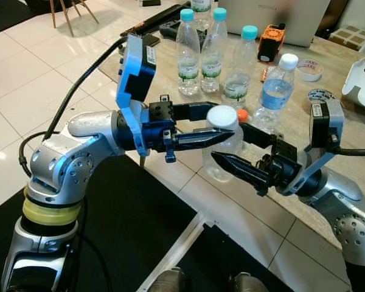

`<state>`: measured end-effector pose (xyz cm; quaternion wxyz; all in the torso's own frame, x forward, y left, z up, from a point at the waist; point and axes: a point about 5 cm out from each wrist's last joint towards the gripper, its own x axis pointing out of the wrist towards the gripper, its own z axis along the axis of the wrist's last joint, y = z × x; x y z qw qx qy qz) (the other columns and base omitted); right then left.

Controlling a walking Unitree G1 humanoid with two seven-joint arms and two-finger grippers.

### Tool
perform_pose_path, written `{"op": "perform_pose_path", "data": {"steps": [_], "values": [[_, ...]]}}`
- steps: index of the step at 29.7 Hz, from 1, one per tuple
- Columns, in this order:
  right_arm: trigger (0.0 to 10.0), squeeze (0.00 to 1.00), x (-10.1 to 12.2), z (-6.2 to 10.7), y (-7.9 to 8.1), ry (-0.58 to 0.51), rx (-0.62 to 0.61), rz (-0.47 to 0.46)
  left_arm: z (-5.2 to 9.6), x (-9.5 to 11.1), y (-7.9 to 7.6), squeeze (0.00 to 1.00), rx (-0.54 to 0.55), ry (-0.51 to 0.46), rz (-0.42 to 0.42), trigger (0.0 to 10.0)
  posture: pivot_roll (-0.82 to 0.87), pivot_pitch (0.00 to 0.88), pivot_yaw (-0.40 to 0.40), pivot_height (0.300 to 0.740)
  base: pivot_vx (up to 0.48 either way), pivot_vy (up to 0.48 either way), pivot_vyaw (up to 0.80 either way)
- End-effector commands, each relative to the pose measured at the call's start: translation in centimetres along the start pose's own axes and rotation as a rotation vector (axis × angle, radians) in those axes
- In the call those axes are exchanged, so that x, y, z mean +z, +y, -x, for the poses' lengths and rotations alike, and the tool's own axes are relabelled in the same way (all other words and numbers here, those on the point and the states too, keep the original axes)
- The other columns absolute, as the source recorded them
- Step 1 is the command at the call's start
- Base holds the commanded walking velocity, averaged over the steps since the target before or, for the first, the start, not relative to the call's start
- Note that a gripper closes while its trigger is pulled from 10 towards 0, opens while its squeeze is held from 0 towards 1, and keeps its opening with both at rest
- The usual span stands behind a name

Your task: Restocking fridge

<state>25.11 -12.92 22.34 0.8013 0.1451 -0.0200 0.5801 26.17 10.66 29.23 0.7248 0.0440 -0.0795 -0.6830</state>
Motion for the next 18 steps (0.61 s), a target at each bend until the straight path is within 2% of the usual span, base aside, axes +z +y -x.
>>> {"op": "perform_pose_path", "data": {"steps": [1, 7, 10, 11, 13, 18], "values": [[10.0, 0.0, 0.1, 0.0, 0.3, 0.014, 0.028, -0.001, -0.4, 0.7, -0.6, 0.0, -0.063, 0.009, -0.028, 10.0, 0.05, 0.095, 0.043, 0.74, 0.0, 0.0, 0.0], [10.0, 0.0, -0.5, -0.4, 0.3, 0.076, 0.008, 0.064, -0.8, 0.7, -0.1, 0.0, -0.024, -0.007, -0.04, 10.0, 0.05, 0.095, 0.043, 0.74, 0.0, 0.0, 0.0], [10.0, 0.0, -1.1, -0.8, -0.3, 0.14, -0.077, 0.169, -1.0, 0.6, 0.5, 0.0, 0.028, -0.018, -0.051, 10.0, 0.05, 0.1, 0.045, 0.74, 0.0, 0.0, 0.0], [10.0, 0.0, -1.1, -0.8, -0.3, 0.14, -0.077, 0.169, -1.0, 0.6, 0.5, 0.0, 0.028, -0.018, -0.051, 10.0, 0.05, 0.1, 0.045, 0.74, 0.0, 0.0, 0.0], [10.0, 0.0, -1.2, -1.0, -0.8, 0.16, -0.137, 0.231, -1.0, 0.6, 0.7, 0.0, 0.051, -0.019, -0.053, 10.0, 0.05, 0.1, 0.045, 0.74, 0.0, 0.0, 0.0], [10.0, 0.0, -1.0, -1.2, -1.3, 0.141, -0.202, 0.251, -0.9, 0.4, 0.8, 0.0, 0.059, -0.013, -0.051, 10.0, 0.05, 0.102, 0.049, 0.74, 0.0, 0.0, 0.0]]}}
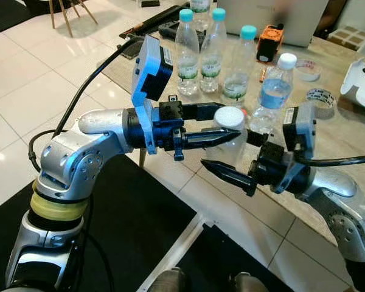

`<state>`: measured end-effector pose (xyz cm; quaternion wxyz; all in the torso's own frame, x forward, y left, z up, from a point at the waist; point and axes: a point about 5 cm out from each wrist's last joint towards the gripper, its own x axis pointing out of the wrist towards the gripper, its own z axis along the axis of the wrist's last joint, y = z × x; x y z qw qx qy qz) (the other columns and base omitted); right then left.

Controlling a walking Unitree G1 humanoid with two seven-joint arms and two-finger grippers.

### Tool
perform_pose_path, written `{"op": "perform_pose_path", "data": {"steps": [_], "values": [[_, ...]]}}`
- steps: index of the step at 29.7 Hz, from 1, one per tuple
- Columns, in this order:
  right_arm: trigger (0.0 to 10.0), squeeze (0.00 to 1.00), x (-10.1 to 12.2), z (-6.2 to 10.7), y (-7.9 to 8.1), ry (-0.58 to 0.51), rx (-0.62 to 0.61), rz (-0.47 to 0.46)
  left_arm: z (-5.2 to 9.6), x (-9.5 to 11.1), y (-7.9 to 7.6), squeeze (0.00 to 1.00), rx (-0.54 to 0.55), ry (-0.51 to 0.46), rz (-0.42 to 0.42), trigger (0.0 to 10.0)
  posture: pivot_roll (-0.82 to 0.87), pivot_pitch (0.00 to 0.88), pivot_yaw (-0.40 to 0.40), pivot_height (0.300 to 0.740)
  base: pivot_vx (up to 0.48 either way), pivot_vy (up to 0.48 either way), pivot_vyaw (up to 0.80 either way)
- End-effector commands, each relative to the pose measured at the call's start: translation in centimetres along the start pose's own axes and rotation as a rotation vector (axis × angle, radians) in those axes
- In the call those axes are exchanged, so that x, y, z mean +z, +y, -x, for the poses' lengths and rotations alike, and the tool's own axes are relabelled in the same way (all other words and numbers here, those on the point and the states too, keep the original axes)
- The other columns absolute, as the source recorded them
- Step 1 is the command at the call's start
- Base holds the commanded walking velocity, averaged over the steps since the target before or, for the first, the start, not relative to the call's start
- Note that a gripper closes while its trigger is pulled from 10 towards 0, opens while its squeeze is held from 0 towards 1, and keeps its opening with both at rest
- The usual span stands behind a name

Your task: Restocking fridge

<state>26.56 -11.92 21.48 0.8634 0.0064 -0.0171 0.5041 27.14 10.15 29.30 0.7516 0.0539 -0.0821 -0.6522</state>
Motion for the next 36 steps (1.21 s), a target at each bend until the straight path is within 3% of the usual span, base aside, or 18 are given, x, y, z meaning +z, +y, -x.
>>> {"op": "perform_pose_path", "data": {"steps": [1, 13, 14, 18, 19, 20, 21, 22, 24, 26, 29, 31, 32, 33, 36], "values": [[10.0, 0.0, 0.0, -0.1, -0.2, -0.014, -0.026, 0.007, -0.3, 0.5, -0.2, 0.0, -0.021, -0.029, -0.027, 10.0, 0.05, 0.102, 0.049, 0.74, 0.0, 0.0, 0.0], [10.0, 0.0, 0.8, -0.6, 0.0, -0.05, -0.015, 0.039, -0.2, -0.5, 0.0, 0.0, -0.003, 0.0, -0.012, 10.0, 0.06, 0.106, 0.048, 0.74, 0.0, 0.0, 0.0], [8.7, 0.0, 0.9, -0.6, 0.1, -0.051, -0.007, 0.043, -0.2, -0.6, 0.1, 0.0, 0.002, 0.003, -0.01, 10.0, 0.05, 0.108, 0.05, 0.74, 0.0, 0.0, 0.0], [8.7, 0.0, 1.0, -0.6, 0.1, -0.053, -0.003, 0.048, -0.2, -0.7, 0.1, 0.0, 0.004, 0.003, -0.008, 10.0, 0.05, 0.108, 0.05, 0.74, 0.0, 0.0, 0.0], [6.3, 0.0, 1.0, -0.6, 0.1, -0.053, -0.002, 0.049, -0.3, -0.7, 0.2, 0.0, 0.005, 0.003, -0.008, 10.0, 0.05, 0.109, 0.05, 0.74, 0.0, 0.0, 0.0], [5.5, 0.0, 1.0, -0.7, 0.1, -0.052, 0.0, 0.051, -0.3, -0.7, 0.2, 0.0, 0.006, 0.002, -0.008, 10.0, 0.05, 0.109, 0.05, 0.74, 0.0, 0.0, 0.0], [5.5, 0.0, 1.0, -0.7, 0.1, -0.052, 0.002, 0.052, -0.3, -0.7, 0.2, 0.0, 0.007, 0.002, -0.008, 10.0, 0.05, 0.109, 0.05, 0.74, 0.0, 0.0, 0.0], [4.7, 0.0, 1.0, -0.7, 0.2, -0.052, 0.007, 0.053, -0.4, -0.7, 0.3, 0.0, 0.006, -0.001, -0.009, 10.0, 0.05, 0.109, 0.05, 0.74, 0.0, 0.0, 0.0], [4.7, 0.0, 1.0, -0.7, 0.3, -0.051, 0.01, 0.053, -0.4, -0.6, 0.3, 0.0, 0.006, -0.002, -0.01, 10.0, 0.05, 0.109, 0.05, 0.74, 0.0, 0.0, 0.0], [2.2, 0.0, 0.9, -0.7, 0.4, -0.047, 0.017, 0.052, -0.4, -0.5, 0.3, 0.0, 0.004, -0.007, -0.014, 10.0, 0.05, 0.109, 0.051, 0.74, 0.0, 0.0, 0.0], [1.5, 0.0, 0.8, -0.7, 0.4, -0.044, 0.021, 0.051, -0.5, -0.4, 0.3, 0.0, 0.002, -0.011, -0.017, 10.0, 0.05, 0.109, 0.051, 0.74, 0.0, 0.0, 0.0], [0.2, 0.0, 0.7, -0.8, 0.5, -0.043, 0.026, 0.05, -0.5, -0.3, 0.3, 0.0, 0.0, -0.015, -0.019, 10.0, 0.05, 0.109, 0.051, 0.74, 0.0, 0.0, 0.0], [0.9, 0.0, 0.7, -0.8, 0.5, -0.042, 0.028, 0.049, -0.5, -0.2, 0.3, 0.0, -0.001, -0.015, -0.02, 10.0, 0.05, 0.109, 0.051, 0.74, 0.0, 0.0, 0.0], [10.0, 0.0, 0.7, -0.8, 0.6, -0.041, 0.028, 0.049, -0.5, -0.2, 0.3, 0.0, -0.002, -0.016, -0.021, 10.0, 0.06, 0.108, 0.052, 0.74, 0.0, 0.0, 0.0], [10.0, 0.0, 0.6, -0.9, 0.6, -0.04, 0.027, 0.05, -0.5, -0.2, 0.3, 0.0, -0.002, -0.016, -0.021, 10.0, 0.06, 0.108, 0.052, 0.74, 0.0, 0.0, 0.0]]}}
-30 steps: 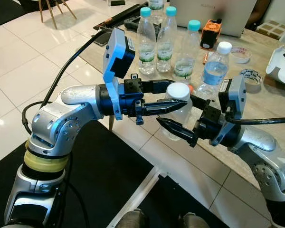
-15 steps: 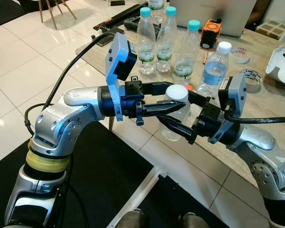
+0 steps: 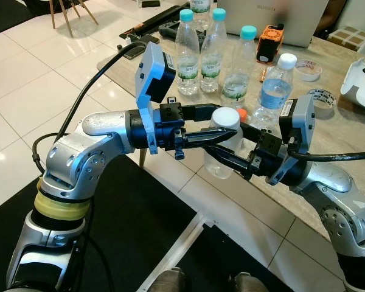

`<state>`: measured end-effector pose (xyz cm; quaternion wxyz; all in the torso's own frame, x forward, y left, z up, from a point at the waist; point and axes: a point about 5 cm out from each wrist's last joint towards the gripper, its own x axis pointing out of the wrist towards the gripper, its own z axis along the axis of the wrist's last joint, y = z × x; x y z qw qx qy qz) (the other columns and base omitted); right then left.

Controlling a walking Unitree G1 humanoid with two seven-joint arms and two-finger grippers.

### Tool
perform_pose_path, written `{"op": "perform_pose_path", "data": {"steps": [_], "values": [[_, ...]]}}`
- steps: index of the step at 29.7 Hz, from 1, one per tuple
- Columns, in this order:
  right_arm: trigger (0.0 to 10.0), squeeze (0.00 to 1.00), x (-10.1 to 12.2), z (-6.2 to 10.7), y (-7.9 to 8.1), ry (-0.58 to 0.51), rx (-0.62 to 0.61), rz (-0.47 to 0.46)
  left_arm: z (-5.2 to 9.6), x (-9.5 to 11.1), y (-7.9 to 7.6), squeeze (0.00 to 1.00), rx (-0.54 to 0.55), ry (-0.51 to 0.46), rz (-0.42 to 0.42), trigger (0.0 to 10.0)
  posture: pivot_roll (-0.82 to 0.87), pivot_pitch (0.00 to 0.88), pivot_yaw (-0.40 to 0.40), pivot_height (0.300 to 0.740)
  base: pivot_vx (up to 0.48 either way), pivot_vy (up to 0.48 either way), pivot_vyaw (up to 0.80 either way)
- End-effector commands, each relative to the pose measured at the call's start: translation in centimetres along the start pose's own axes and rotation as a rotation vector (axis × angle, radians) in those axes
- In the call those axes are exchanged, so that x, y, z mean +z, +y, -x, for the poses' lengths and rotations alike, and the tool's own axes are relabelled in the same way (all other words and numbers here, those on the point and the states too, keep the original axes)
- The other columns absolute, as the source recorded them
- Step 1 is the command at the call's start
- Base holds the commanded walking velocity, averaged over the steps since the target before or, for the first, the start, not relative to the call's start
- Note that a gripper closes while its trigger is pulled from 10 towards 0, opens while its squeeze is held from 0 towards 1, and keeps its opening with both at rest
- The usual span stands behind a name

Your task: Restocking fridge

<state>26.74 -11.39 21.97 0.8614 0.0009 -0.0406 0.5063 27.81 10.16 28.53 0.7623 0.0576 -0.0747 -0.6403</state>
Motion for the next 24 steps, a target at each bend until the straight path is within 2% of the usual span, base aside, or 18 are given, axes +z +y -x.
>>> {"op": "perform_pose_path", "data": {"steps": [1, 4, 5, 6, 7, 11, 12, 17, 19, 20, 21, 22, 24], "values": [[10.0, 0.0, 0.1, -0.4, 0.4, -0.005, 0.019, 0.017, -0.5, 0.6, -0.2, 0.0, -0.032, -0.035, -0.026, 10.0, 0.06, 0.108, 0.052, 0.74, 0.0, 0.0, 0.0], [10.0, 0.0, 0.1, -0.5, 0.4, -0.004, 0.011, 0.022, -0.7, 0.6, -0.3, 0.0, -0.029, -0.04, -0.03, 10.0, 0.06, 0.105, 0.054, 0.74, 0.0, 0.0, 0.0], [10.0, 0.0, 0.1, -0.5, 0.4, -0.004, 0.01, 0.023, -0.7, 0.5, -0.3, 0.11, -0.032, -0.041, -0.031, 10.0, 0.06, 0.104, 0.054, 0.74, 0.0, 0.0, 0.0], [10.0, 0.0, 0.1, -0.5, 0.4, -0.004, 0.01, 0.023, -0.7, 0.5, -0.3, 0.11, -0.032, -0.041, -0.031, 10.0, 0.06, 0.104, 0.054, 0.74, 0.0, 0.0, 0.0], [10.0, 0.0, 0.0, -0.6, 0.4, -0.004, 0.008, 0.024, -0.8, 0.5, -0.3, 1.0, -0.03, -0.045, -0.025, 10.0, 0.06, 0.104, 0.054, 0.74, 0.0, 0.0, 0.0], [10.0, 0.0, -0.1, -0.6, 0.3, -0.001, -0.004, 0.024, -0.7, 0.6, -0.2, 1.0, -0.015, -0.049, -0.015, 10.0, 0.06, 0.102, 0.055, 0.74, 0.0, 0.0, 0.0], [10.0, 0.0, -0.3, -0.6, 0.2, 0.003, -0.014, 0.026, -0.4, 0.8, -0.2, 0.0, -0.021, -0.058, -0.001, 10.0, 0.06, 0.1, 0.056, 0.74, 0.0, 0.0, 0.0], [10.0, 0.0, -0.7, -0.6, -0.2, 0.023, -0.062, 0.032, 0.3, 1.0, -0.4, 0.0, -0.024, -0.059, 0.009, 10.0, 0.06, 0.098, 0.061, 0.74, 0.0, 0.0, 0.0], [10.0, 0.0, -1.4, -0.5, -0.9, 0.049, -0.147, 0.033, 1.6, 1.1, -0.1, 0.0, 0.037, -0.058, 0.017, 10.0, 0.06, 0.099, 0.063, 0.74, 0.0, 0.0, 0.0], [10.0, 0.0, -1.4, -0.5, -0.9, 0.049, -0.147, 0.033, 1.6, 1.1, -0.1, 0.0, 0.037, -0.058, 0.017, 10.0, 0.06, 0.099, 0.063, 0.74, 0.0, 0.0, 0.0], [10.0, 0.0, -2.4, 0.1, -1.9, 0.069, -0.26, 0.024, 3.6, 0.9, 0.2, 0.0, 0.144, -0.065, 0.052, 10.0, 0.07, 0.099, 0.058, 0.74, 0.0, 0.0, 0.0], [10.0, 0.0, -2.4, 0.1, -1.9, 0.069, -0.26, 0.024, 3.6, 0.9, 0.2, 0.0, 0.144, -0.065, 0.052, 10.0, 0.07, 0.099, 0.058, 0.74, 0.0, 0.0, 0.0], [10.0, 0.0, -3.3, 0.6, -2.7, 0.082, -0.35, 0.018, 4.8, 0.2, 0.1, 0.0, 0.219, -0.069, 0.092, 10.0, 0.08, 0.098, 0.054, 0.74, 0.0, 0.0, 0.0]]}}
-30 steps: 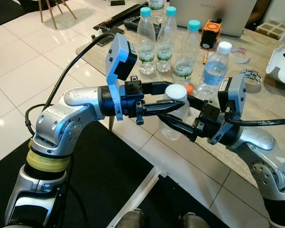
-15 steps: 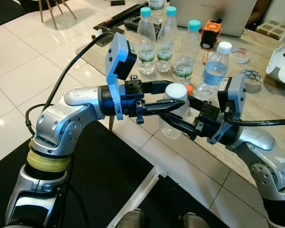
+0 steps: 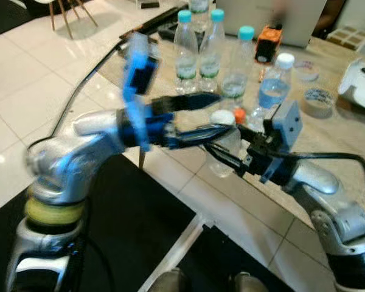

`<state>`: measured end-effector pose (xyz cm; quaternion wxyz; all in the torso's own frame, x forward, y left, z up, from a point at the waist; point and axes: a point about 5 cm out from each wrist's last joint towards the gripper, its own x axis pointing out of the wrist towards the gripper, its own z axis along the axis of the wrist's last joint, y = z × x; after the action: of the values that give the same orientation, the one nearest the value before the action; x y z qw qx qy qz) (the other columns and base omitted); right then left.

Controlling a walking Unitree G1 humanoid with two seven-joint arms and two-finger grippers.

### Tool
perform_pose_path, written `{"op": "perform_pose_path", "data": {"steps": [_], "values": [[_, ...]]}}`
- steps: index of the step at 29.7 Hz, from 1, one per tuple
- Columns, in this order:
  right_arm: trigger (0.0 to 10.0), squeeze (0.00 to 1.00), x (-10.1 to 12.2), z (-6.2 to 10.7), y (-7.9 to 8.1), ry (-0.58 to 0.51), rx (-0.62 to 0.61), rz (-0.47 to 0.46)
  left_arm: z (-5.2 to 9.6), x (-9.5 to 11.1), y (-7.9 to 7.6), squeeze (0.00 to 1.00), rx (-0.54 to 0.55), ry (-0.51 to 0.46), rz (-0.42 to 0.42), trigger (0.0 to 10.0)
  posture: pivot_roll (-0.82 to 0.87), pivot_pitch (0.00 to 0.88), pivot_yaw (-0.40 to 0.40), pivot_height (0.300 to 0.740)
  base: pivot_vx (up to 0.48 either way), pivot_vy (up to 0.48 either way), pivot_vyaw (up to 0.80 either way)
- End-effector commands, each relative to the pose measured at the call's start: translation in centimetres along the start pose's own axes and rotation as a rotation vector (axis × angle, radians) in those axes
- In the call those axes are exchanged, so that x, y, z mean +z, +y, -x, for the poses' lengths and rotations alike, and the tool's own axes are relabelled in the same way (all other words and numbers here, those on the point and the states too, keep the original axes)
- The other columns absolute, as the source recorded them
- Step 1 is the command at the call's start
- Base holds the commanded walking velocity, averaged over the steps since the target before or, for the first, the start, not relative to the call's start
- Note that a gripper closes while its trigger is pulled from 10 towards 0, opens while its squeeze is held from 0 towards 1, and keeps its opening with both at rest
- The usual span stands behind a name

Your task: Restocking fridge

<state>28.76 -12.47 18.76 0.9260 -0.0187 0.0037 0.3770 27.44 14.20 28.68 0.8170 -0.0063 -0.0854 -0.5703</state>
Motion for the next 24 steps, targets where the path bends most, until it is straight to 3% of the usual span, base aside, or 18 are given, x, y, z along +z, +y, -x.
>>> {"op": "perform_pose_path", "data": {"steps": [1, 3, 4, 8, 11, 14, 16, 17, 18, 20, 24], "values": [[10.0, 0.0, -0.1, 0.3, -0.6, -0.022, -0.063, 0.012, 0.8, 0.0, -0.1, 0.0, 0.032, 0.012, 0.01, 10.0, 0.08, 0.098, 0.054, 0.74, 0.0, 0.0, 0.0], [10.0, 0.0, -1.2, 0.5, -2.2, -0.016, -0.223, 0.001, 1.7, -2.0, -0.9, 0.0, 0.136, 0.014, 0.076, 10.0, 0.08, 0.099, 0.046, 0.74, 0.0, 0.0, 0.0], [10.0, 0.0, -1.2, 0.5, -2.2, -0.016, -0.223, 0.001, 1.7, -2.0, -0.9, 0.0, 0.136, 0.014, 0.076, 10.0, 0.08, 0.099, 0.046, 0.74, 0.0, 0.0, 0.0], [10.0, 0.0, -2.4, 1.2, -4.2, -0.039, -0.463, -0.052, 2.4, -5.5, -1.8, 0.0, 0.306, 0.056, 0.125, 10.0, 0.08, 0.11, 0.034, 0.74, 0.0, 0.0, 0.0], [10.0, 0.0, -3.1, 1.6, -4.8, -0.021, -0.537, -0.015, 2.9, -6.4, -1.5, 0.0, 0.399, 0.076, 0.137, 10.0, 0.08, 0.11, 0.034, 0.74, 0.0, 0.0, 0.0], [10.0, 0.0, -4.7, 3.0, -5.6, 0.016, -0.688, 0.036, 5.3, -7.5, 0.6, 0.0, 0.673, 0.101, 0.095, 10.0, 0.09, 0.12, 0.024, 0.74, 0.0, 0.0, 0.0], [10.0, 0.0, -5.3, 3.8, -6.2, 0.026, -0.769, 0.04, 6.7, -8.0, 1.5, 0.0, 0.801, 0.126, 0.073, 10.0, 0.09, 0.124, 0.017, 0.74, 0.0, 0.0, 0.0], [10.0, 0.0, -5.3, 3.8, -6.2, 0.026, -0.769, 0.04, 6.7, -8.0, 1.5, 0.0, 0.801, 0.126, 0.073, 10.0, 0.09, 0.124, 0.017, 0.74, 0.0, 0.0, 0.0], [10.0, 0.0, -6.1, 5.3, -7.3, 0.046, -0.901, 0.041, 9.0, -9.4, 2.5, 0.0, 0.966, 0.197, 0.035, 10.0, 0.09, 0.126, 0.011, 0.74, 0.0, 0.0, 0.0], [10.0, 0.0, -6.1, 5.3, -7.3, 0.046, -0.901, 0.041, 9.0, -9.4, 2.5, 0.0, 0.966, 0.197, 0.035, 10.0, 0.09, 0.126, 0.011, 0.74, 0.0, 0.0, 0.0], [10.0, 0.0, -7.1, 9.6, -9.6, 0.075, -1.118, 0.077, 13.0, -13.6, 1.7, 0.0, 1.17, 0.385, 0.02, 10.0, 0.08, 0.133, 0.0, 0.74, 0.0, 0.0, 0.0]]}}
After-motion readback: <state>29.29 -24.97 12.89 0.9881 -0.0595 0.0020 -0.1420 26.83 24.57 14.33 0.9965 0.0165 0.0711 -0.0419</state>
